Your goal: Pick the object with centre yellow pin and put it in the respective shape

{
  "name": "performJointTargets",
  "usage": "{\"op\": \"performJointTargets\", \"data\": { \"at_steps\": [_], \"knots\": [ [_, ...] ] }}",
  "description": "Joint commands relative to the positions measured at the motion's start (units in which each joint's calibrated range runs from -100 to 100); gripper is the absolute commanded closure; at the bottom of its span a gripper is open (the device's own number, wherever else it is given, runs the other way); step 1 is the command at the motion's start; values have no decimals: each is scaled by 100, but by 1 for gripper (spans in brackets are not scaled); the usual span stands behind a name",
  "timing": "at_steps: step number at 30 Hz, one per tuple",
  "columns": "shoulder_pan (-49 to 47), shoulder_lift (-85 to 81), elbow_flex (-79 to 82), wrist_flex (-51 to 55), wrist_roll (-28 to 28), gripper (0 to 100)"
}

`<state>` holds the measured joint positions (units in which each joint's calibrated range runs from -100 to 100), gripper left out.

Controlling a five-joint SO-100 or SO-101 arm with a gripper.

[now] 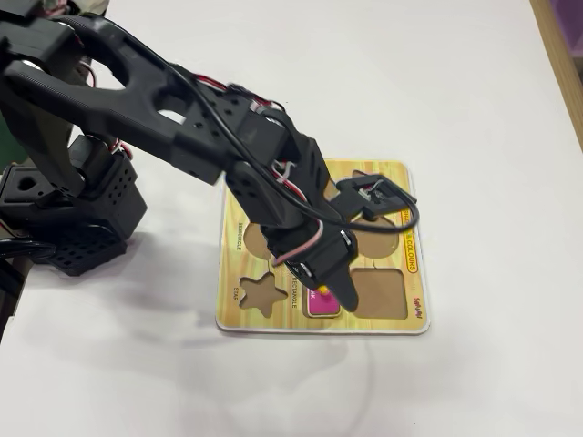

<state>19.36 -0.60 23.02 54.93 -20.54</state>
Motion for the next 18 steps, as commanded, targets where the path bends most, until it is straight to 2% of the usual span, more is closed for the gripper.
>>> {"op": "performJointTargets", "data": {
  "at_steps": [1, 7, 18],
  "knots": [
    [-110, -760, 486, 47, -734, 82],
    [-628, -1789, 1277, -48, -1508, 82],
    [-1253, -3429, 2248, -48, -2517, 82]
  ]
}}
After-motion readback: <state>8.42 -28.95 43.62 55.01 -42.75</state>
